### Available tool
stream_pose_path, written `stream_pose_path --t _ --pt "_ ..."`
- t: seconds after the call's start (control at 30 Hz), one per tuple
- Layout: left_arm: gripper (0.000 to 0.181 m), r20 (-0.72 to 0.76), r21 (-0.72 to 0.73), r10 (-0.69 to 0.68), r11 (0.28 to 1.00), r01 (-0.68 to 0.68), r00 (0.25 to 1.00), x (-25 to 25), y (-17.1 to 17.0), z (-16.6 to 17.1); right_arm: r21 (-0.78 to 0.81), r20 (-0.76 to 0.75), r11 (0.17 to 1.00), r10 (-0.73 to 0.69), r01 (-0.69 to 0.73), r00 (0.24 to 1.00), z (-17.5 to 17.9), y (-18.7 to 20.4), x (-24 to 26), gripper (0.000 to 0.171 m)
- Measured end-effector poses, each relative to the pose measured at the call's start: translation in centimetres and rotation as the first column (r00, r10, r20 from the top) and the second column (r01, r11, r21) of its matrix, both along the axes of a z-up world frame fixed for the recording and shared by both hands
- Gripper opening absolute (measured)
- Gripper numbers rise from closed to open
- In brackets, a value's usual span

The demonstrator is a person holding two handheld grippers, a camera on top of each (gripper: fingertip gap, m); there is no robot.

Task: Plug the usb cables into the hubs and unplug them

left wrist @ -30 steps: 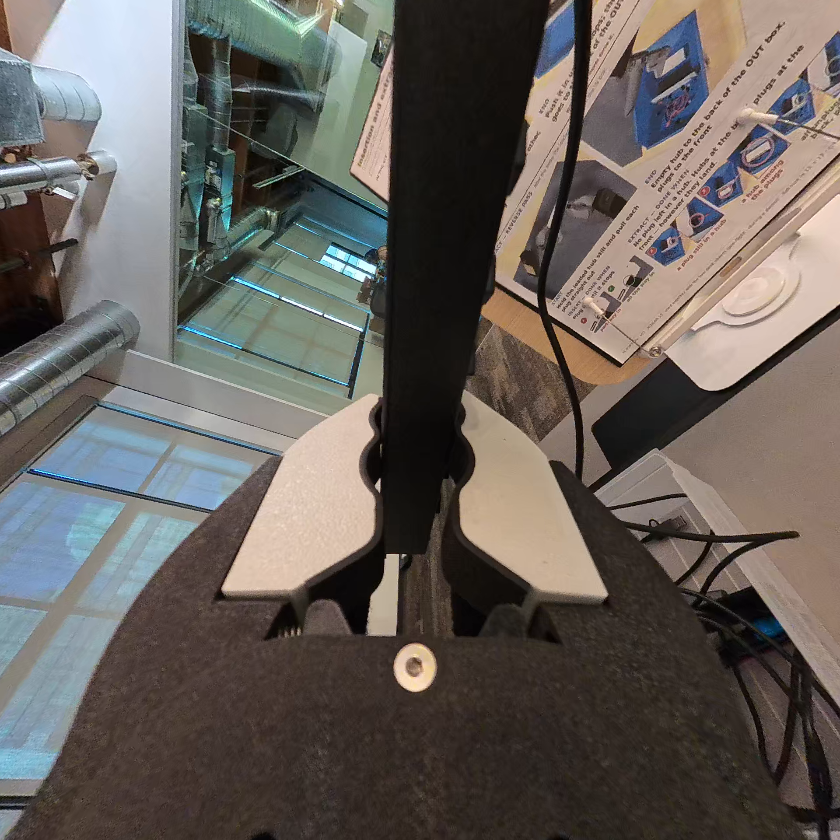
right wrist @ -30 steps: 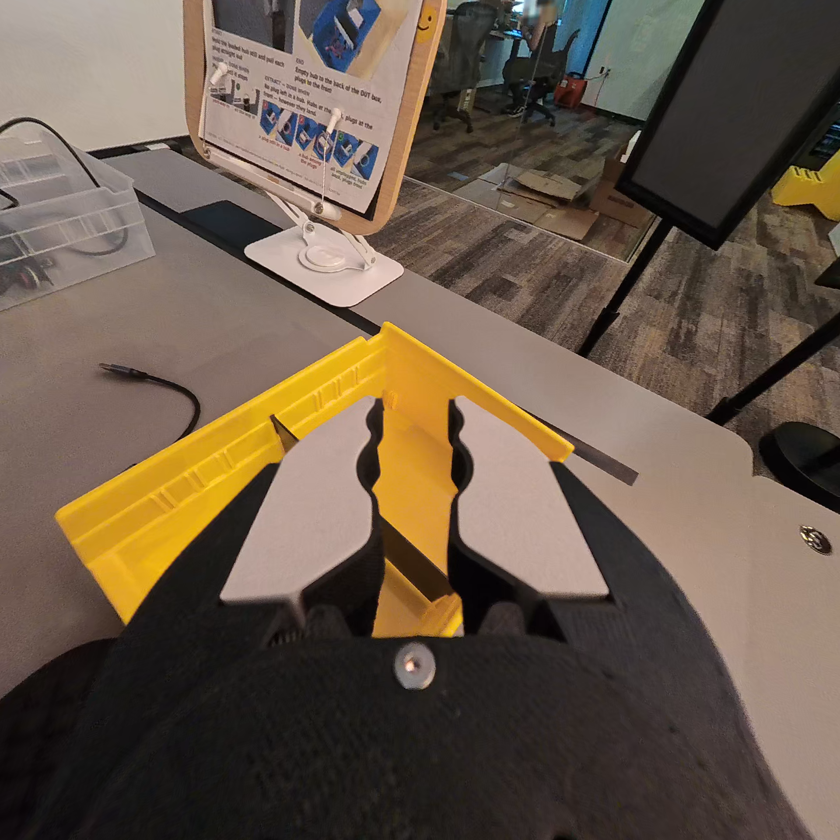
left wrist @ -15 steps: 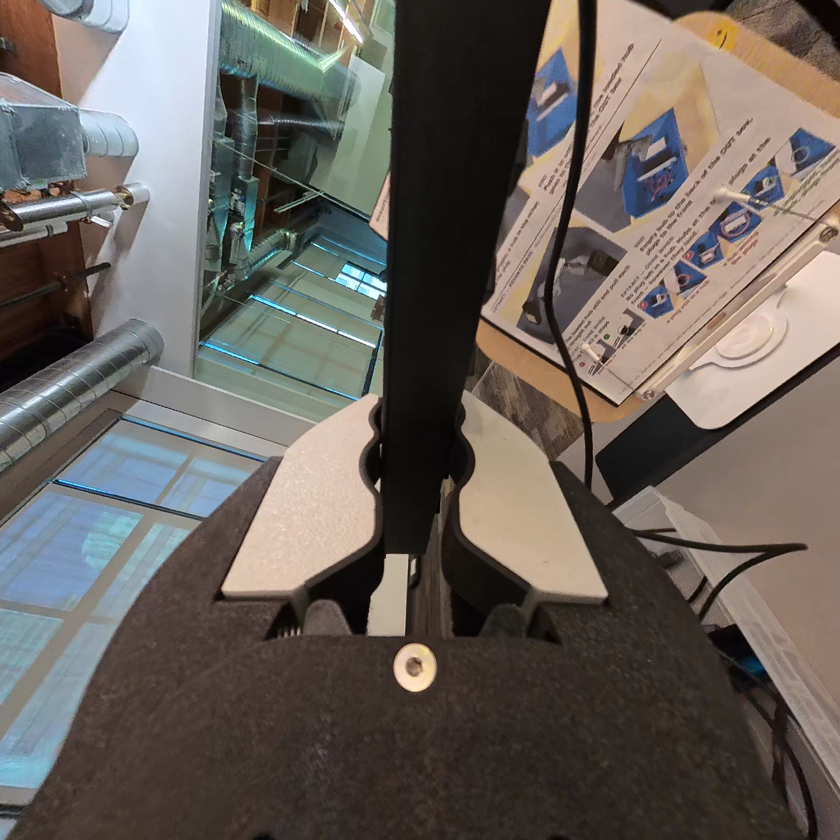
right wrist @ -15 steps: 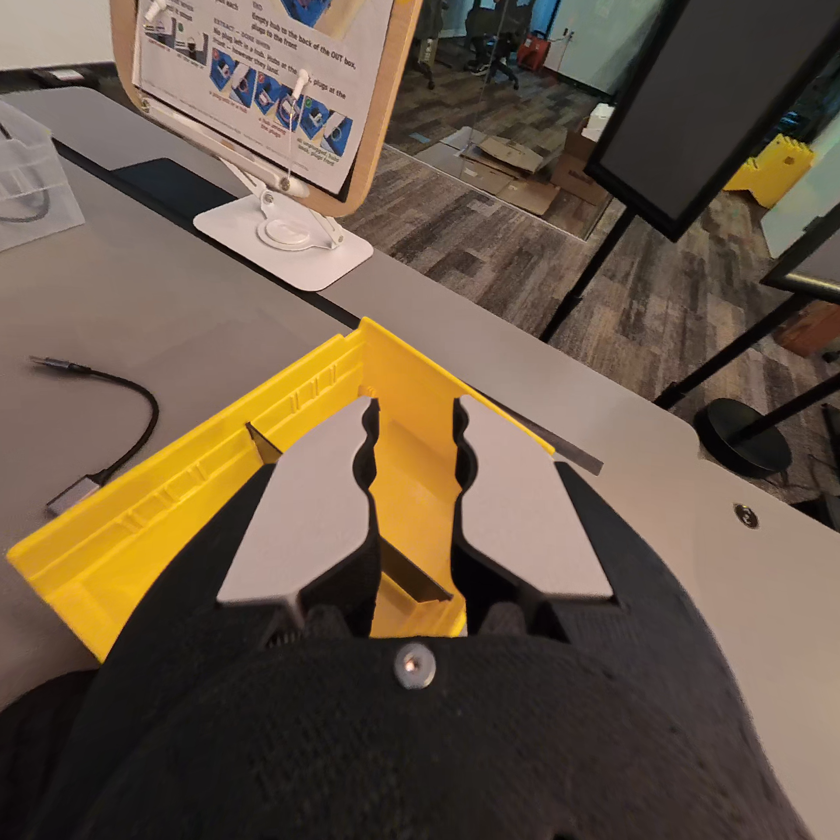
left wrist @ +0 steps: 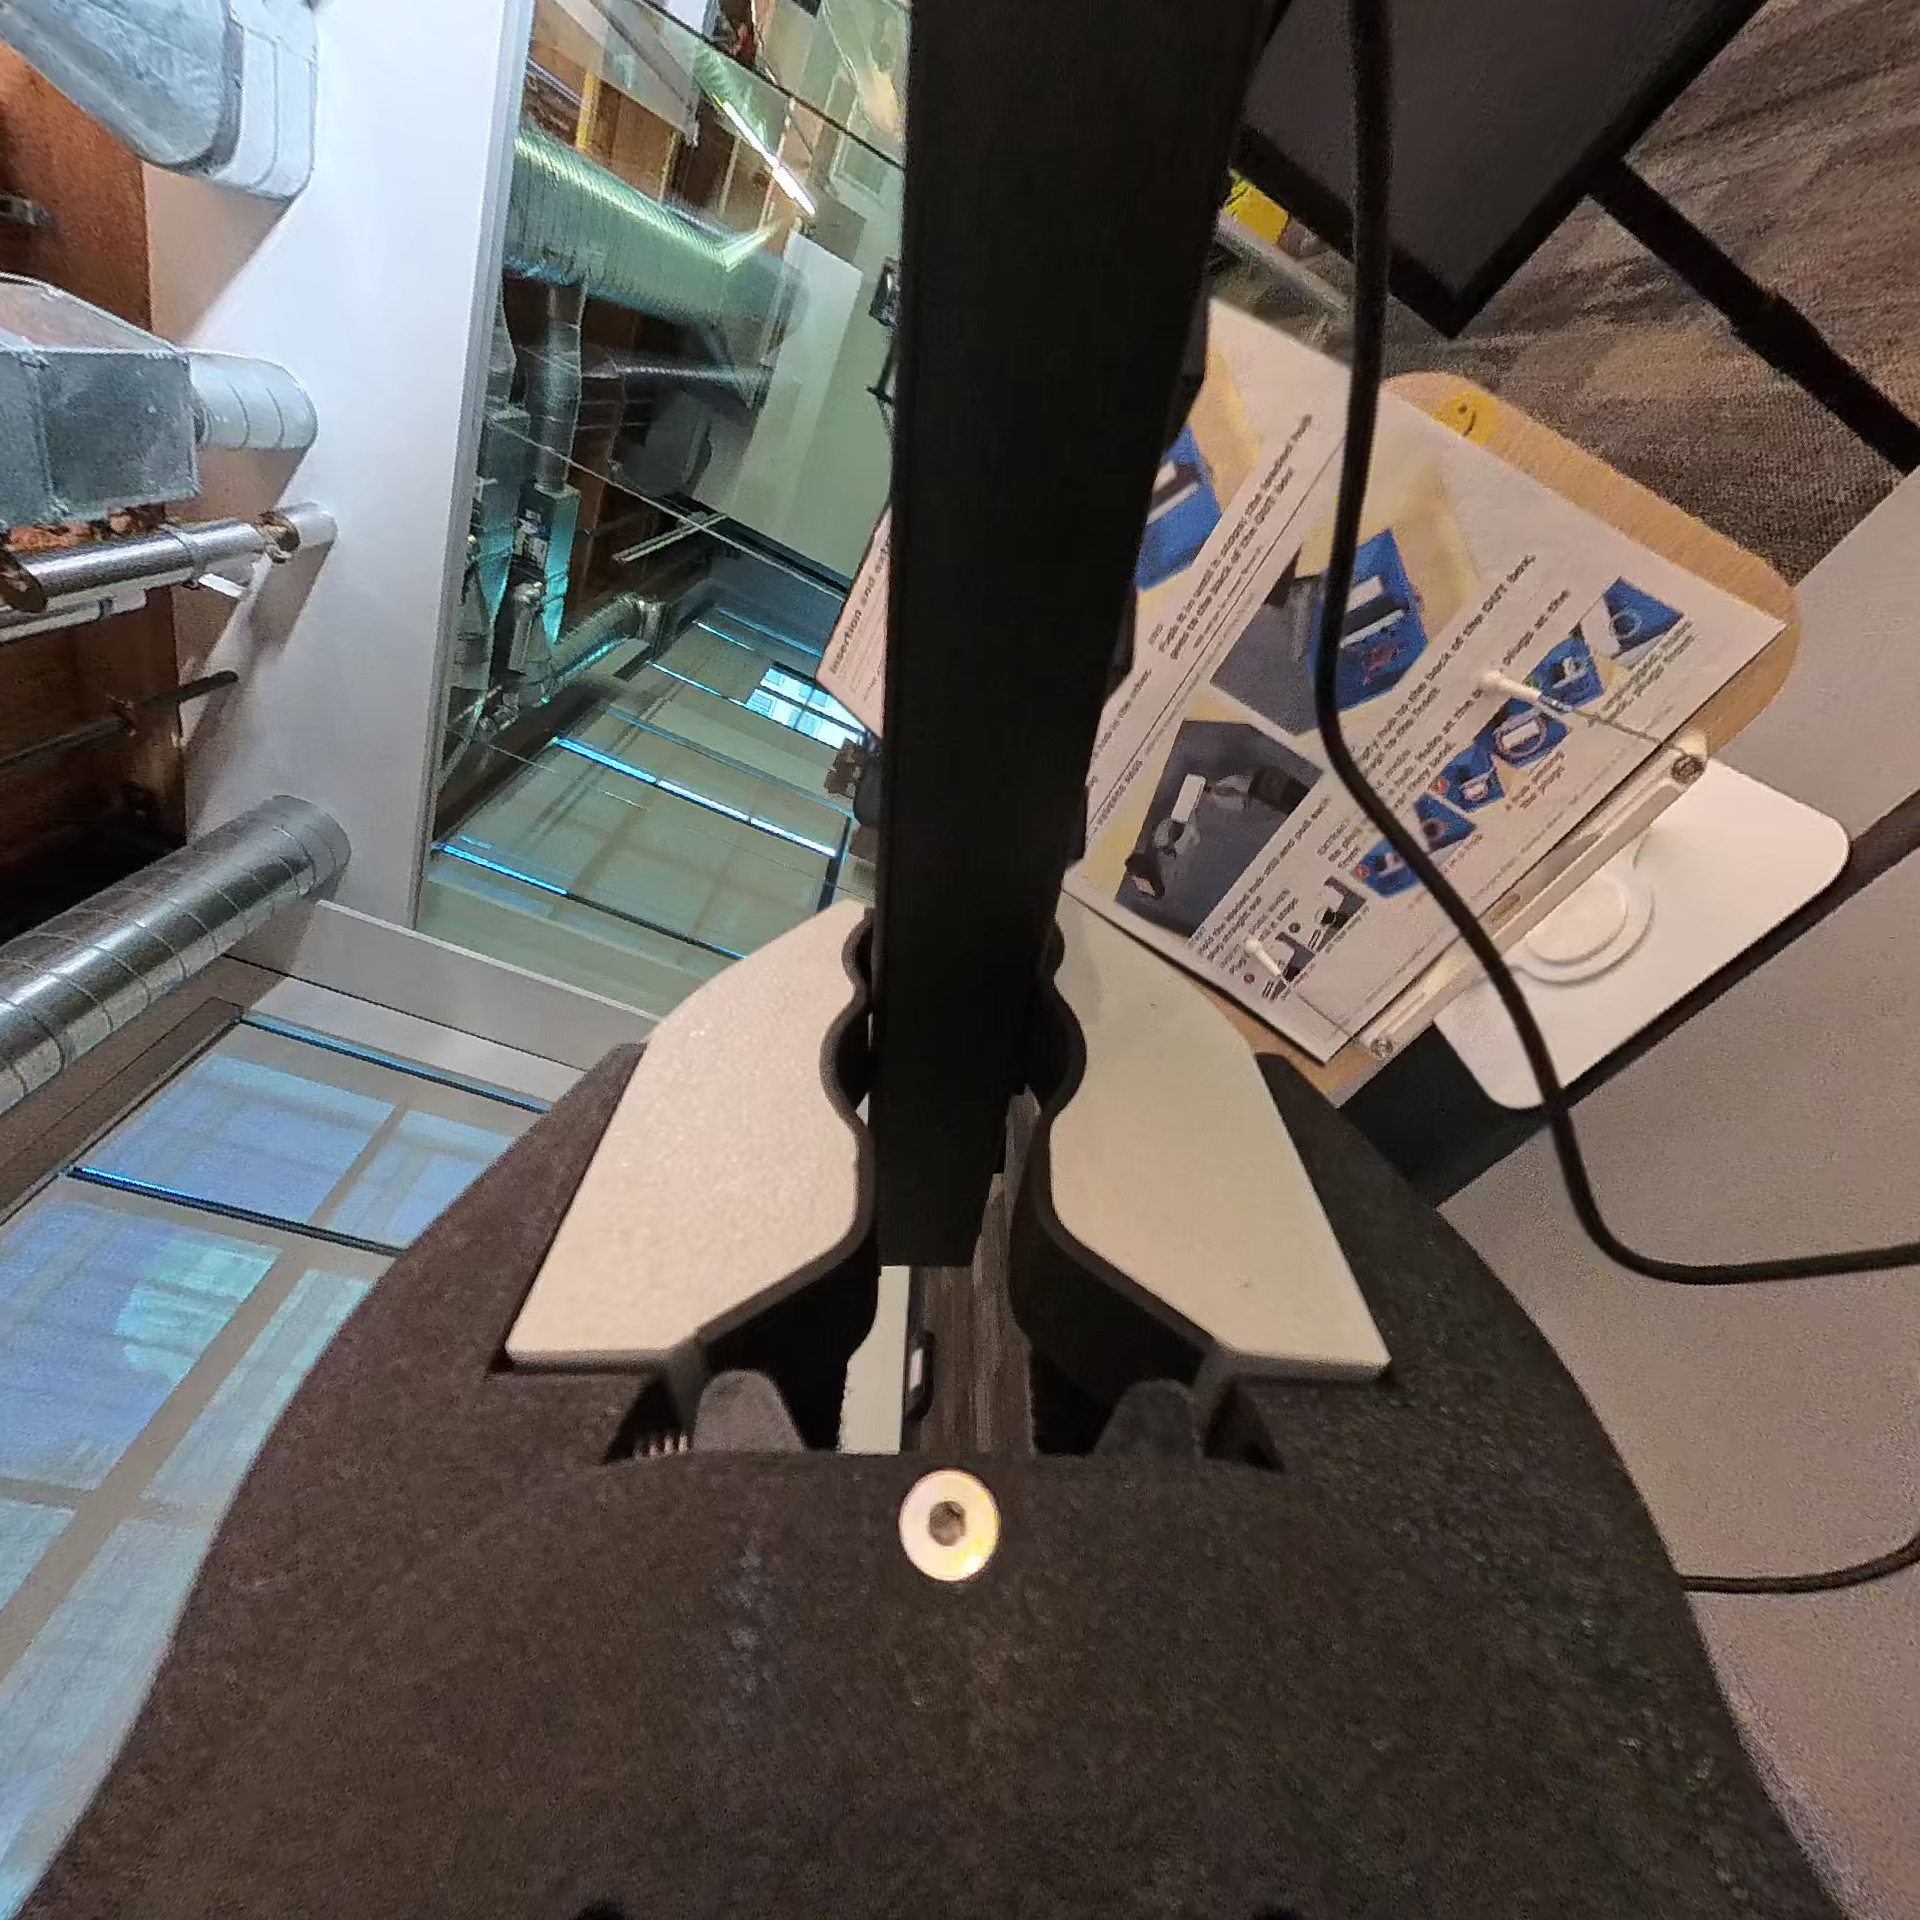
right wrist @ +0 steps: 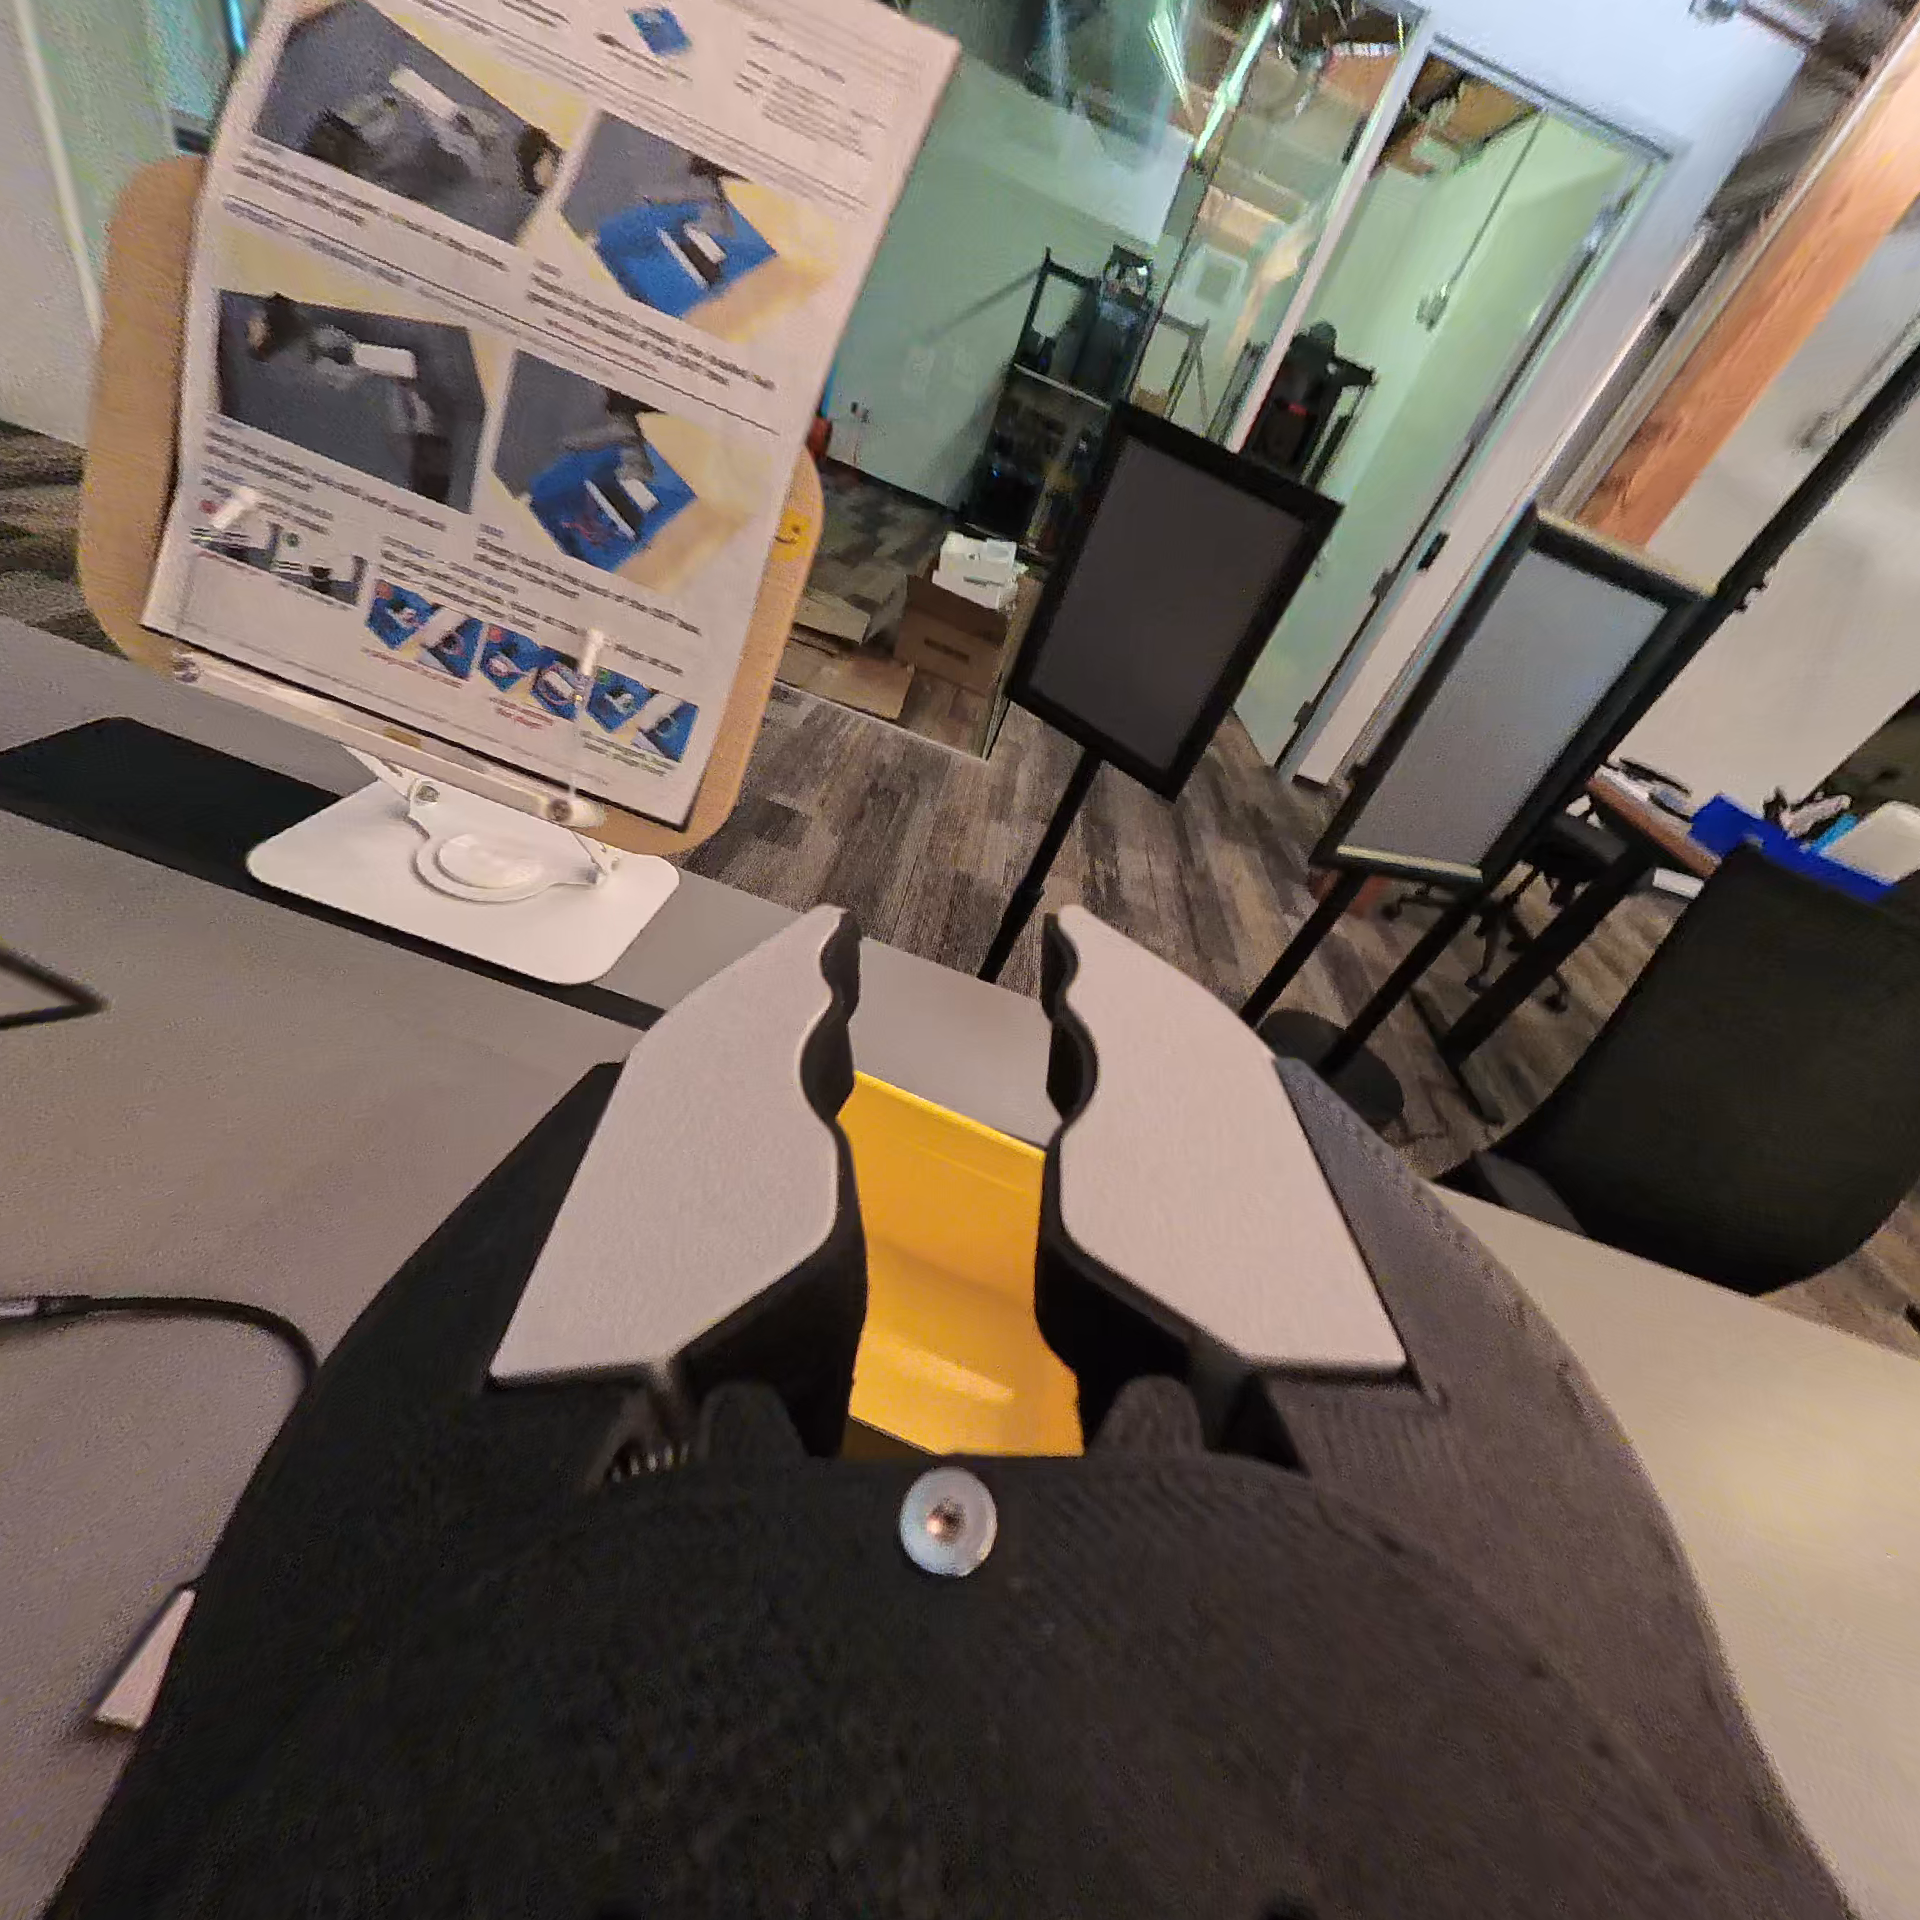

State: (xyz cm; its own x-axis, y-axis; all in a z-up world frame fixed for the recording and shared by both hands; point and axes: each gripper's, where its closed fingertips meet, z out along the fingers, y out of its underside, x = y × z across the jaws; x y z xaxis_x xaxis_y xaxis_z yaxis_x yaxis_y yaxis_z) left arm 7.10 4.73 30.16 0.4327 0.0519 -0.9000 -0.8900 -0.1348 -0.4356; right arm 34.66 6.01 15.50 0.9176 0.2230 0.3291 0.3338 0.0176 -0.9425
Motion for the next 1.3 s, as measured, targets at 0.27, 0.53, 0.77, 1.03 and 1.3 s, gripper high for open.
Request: stream_pose_path --t 0.27,0.53,0.77,1.03,1.3 --pt "0.026 0.009 0.003 -0.001 1.000 0.001 1.000 1.8 0.2 -0.4 -0.004 -0.028 1.000 0.019 -0.019 0.999 -0.3 0.6 -0.2 0.038" --pt "0.026 0.020 0.009 0.031 0.999 -0.032 0.999 0.2 -0.5 0.1 -0.002 -0.204 0.994 -0.106 0.108 0.973 0.1 1.5 8.0 0.038" --pt "0.026 -0.007 0.025 0.049 0.999 -0.048 0.999 -0.1 -0.5 0.4 -0.027 -0.278 0.994 -0.111 0.108 0.954 -0.3 1.6 10.0 0.036" --pt "0.026 -0.016 0.036 0.047 0.998 -0.046 0.999 0.5 -0.5 0.3 -0.064 -0.211 0.994 -0.097 0.085 0.973 -1.3 2.4 8.1 0.036" --pt "0.026 -0.013 0.031 0.041 0.999 -0.041 0.999 0.9 -0.2 -0.1 -0.119 -0.149 0.989 -0.105 0.088 0.983 -2.3 2.8 6.7 0.036"
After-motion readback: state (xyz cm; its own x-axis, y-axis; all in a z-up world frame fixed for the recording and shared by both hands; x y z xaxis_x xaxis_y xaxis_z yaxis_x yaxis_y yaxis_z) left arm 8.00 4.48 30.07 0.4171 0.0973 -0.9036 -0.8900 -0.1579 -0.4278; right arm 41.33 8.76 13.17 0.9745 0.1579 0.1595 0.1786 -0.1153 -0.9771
